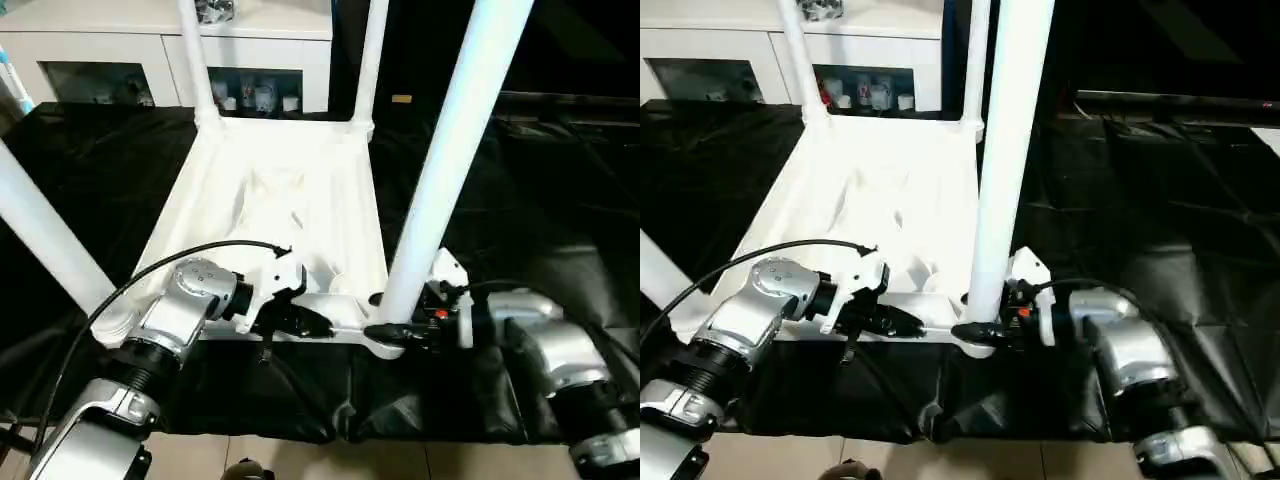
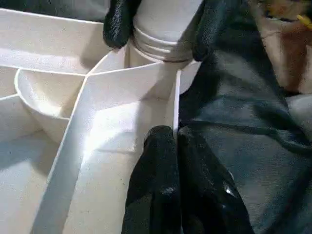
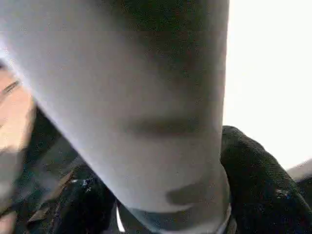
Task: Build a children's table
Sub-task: Rotate leg to tighten
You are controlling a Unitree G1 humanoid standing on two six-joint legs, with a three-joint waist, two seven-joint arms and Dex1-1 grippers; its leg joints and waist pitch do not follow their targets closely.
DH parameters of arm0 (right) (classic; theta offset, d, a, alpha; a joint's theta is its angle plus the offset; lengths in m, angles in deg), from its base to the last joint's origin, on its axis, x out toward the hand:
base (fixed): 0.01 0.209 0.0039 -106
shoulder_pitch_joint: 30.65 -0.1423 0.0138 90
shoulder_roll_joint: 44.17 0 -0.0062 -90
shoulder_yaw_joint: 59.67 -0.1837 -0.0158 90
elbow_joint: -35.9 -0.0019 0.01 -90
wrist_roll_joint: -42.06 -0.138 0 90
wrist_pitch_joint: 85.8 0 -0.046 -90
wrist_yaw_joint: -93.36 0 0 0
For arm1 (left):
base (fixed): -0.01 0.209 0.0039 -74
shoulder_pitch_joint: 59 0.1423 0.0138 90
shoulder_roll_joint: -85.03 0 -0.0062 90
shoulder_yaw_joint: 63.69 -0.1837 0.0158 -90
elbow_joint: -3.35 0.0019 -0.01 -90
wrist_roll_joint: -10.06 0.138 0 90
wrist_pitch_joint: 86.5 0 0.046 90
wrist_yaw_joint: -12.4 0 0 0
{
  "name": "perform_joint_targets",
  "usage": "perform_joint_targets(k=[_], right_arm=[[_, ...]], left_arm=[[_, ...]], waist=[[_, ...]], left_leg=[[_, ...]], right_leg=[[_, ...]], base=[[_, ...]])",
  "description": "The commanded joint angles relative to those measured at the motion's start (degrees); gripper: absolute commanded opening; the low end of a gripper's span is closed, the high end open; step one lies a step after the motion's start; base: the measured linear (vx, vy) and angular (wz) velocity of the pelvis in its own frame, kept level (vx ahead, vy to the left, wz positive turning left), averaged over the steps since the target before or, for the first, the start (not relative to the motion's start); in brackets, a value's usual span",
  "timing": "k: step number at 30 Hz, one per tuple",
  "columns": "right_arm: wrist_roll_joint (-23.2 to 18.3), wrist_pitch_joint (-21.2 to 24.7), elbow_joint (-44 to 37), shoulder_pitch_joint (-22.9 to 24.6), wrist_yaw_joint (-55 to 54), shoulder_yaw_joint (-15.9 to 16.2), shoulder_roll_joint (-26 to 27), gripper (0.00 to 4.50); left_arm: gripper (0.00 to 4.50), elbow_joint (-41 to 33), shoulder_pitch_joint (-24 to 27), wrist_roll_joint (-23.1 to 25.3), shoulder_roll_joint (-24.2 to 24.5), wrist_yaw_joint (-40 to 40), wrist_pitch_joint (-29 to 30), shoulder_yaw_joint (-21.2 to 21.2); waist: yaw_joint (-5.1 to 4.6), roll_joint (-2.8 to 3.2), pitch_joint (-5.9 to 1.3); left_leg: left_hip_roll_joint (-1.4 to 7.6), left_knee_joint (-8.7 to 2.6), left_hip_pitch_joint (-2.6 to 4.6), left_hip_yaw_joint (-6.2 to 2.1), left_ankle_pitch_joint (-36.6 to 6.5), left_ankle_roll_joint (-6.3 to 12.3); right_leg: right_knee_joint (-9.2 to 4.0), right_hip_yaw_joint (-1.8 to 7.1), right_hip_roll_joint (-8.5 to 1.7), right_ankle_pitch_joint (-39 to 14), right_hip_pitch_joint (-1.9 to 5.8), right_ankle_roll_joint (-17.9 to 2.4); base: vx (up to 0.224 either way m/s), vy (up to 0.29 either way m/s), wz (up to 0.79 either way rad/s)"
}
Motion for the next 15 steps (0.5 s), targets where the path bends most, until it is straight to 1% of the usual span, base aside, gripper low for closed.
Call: perform_joint_targets(k=[1,2,3,4,5,6,7,8,10,11,12,13,14,15], right_arm=[[0.55,-1.11,2.14,-0.19,-6.90,1.09,5.11,2.67],[1.40,-2.05,5.60,-1.03,-14.66,-0.99,8.61,2.67],[1.81,-2.70,7.52,-1.59,-18.77,-1.97,10.52,2.67],[1.91,-2.85,7.94,-1.71,-19.78,-2.20,11.00,2.67],[2.26,-3.13,9.10,-2.16,-23.16,-2.80,12.75,2.67],[2.30,-3.18,9.36,-2.31,-24.09,-3.00,13.25,2.67],[2.23,-3.04,10.52,-3.16,-28.45,-4.13,15.67,2.67],[2.28,-2.95,11.45,-3.95,-31.98,-4.96,17.49,2.67],[2.85,-3.34,13.00,-5.09,-37.35,-6.10,19.73,2.67],[3.27,-4.08,13.59,-5.54,-39.24,-6.56,20.81,2.67],[3.33,-4.27,13.63,-5.58,-39.34,-6.59,20.95,2.67],[3.62,-5.44,13.24,-5.51,-38.88,-6.38,21.24,2.67],[4.24,-7.57,12.68,-5.36,-38.23,-6.15,21.36,3.02],[4.24,-7.57,12.68,-5.36,-38.23,-6.15,21.36,3.02]], left_arm=[[0.00,-0.21,-2.55,0.48,-3.11,8.15,0.68,1.46],[0.00,-0.42,-2.48,1.09,-4.83,12.57,1.91,2.12],[0.00,-0.61,-2.33,1.36,-5.90,14.69,2.65,2.33],[0.00,-0.69,-2.26,1.43,-6.18,15.19,2.86,2.36],[0.00,-0.87,-2.02,1.86,-7.41,17.63,3.49,2.50],[0.00,-0.91,-1.98,1.99,-7.76,18.28,3.66,2.52],[0.00,-1.03,-1.85,2.61,-9.43,21.16,4.41,2.51],[0.00,-1.06,-1.81,3.11,-10.77,23.34,4.95,2.45],[0.00,-1.31,-1.59,3.90,-12.00,24.66,5.11,1.48],[0.00,-1.65,-1.41,4.42,-12.59,24.91,4.95,0.72],[0.00,-1.69,-1.39,4.47,-12.68,24.97,4.94,0.64],[0.00,-1.88,-1.38,4.46,-12.89,24.67,4.83,0.35],[0.00,-2.07,-1.40,4.33,-13.11,24.10,4.64,0.11],[0.00,-2.07,-1.40,4.33,-13.11,24.10,4.64,0.11]], waist=[[-0.24,-0.66,-3.53],[-0.52,-0.66,-3.29],[-1.04,-0.63,-3.23],[-1.34,-0.86,-3.29],[-2.03,-1.22,-3.24],[-2.13,-1.09,-3.25],[-2.29,-1.18,-3.26],[-2.55,-1.04,-3.25],[-2.97,-1.12,-3.17],[-3.10,-0.94,-3.21],[-3.13,-0.80,-3.17],[-3.23,-0.74,-3.24],[-3.24,-0.86,-3.33],[-3.22,-0.76,-3.34]], left_leg=[[2.62,-4.52,0.90,-1.38,-14.08,0.36],[2.49,-4.63,1.08,-1.46,-15.98,-0.35],[2.49,-4.91,0.84,-1.80,-16.62,-1.39],[2.50,-4.95,0.82,-1.94,-17.07,-1.77],[2.35,-5.11,0.62,-2.11,-17.77,-1.93],[2.34,-5.10,0.64,-2.12,-17.79,-1.82],[2.42,-5.07,0.80,-2.03,-17.76,-1.79],[2.35,-4.91,1.17,-1.90,-18.26,-1.74],[2.21,-4.93,1.10,-1.91,-18.61,-1.58],[2.24,-5.00,1.03,-1.94,-18.60,-1.43],[2.25,-5.02,1.10,-1.93,-18.80,-1.43],[2.22,-4.97,1.16,-1.89,-19.26,-1.36],[2.25,-4.99,1.02,-1.85,-18.93,-1.06],[2.26,-4.97,1.05,-1.76,-18.57,-0.82]], right_leg=[[-4.65,2.52,-3.85,-17.83,2.40,-11.60],[-5.14,2.54,-3.98,-21.79,2.11,-10.65],[-5.23,2.43,-4.11,-24.60,2.28,-9.65],[-5.23,2.33,-4.17,-25.43,2.31,-9.25],[-5.60,2.16,-4.00,-27.54,2.45,-7.82],[-5.56,2.23,-3.96,-27.43,2.37,-7.65],[-5.66,2.35,-3.94,-27.09,2.16,-7.67],[-5.81,2.50,-3.93,-26.49,1.73,-8.17],[-5.89,2.41,-3.76,-26.59,1.75,-8.23],[-5.91,2.42,-3.72,-26.25,1.79,-8.07],[-5.97,2.43,-3.66,-26.07,1.69,-7.97],[-5.94,2.48,-3.63,-25.46,1.65,-8.00],[-5.80,2.51,-3.58,-24.00,1.80,-8.19],[-5.71,2.57,-3.47,-22.46,1.74,-8.60]], base=[[0.000,0.000,0.00],[0.000,0.000,0.00],[0.000,0.000,0.00],[0.000,0.000,0.00],[0.000,0.000,0.00],[0.000,0.000,0.00],[0.000,0.000,0.00],[0.000,0.000,0.00],[0.000,0.000,0.00],[0.000,0.000,0.00],[0.000,0.000,0.00],[0.000,0.000,0.00],[0.000,0.000,0.00],[0.000,0.000,0.00]])
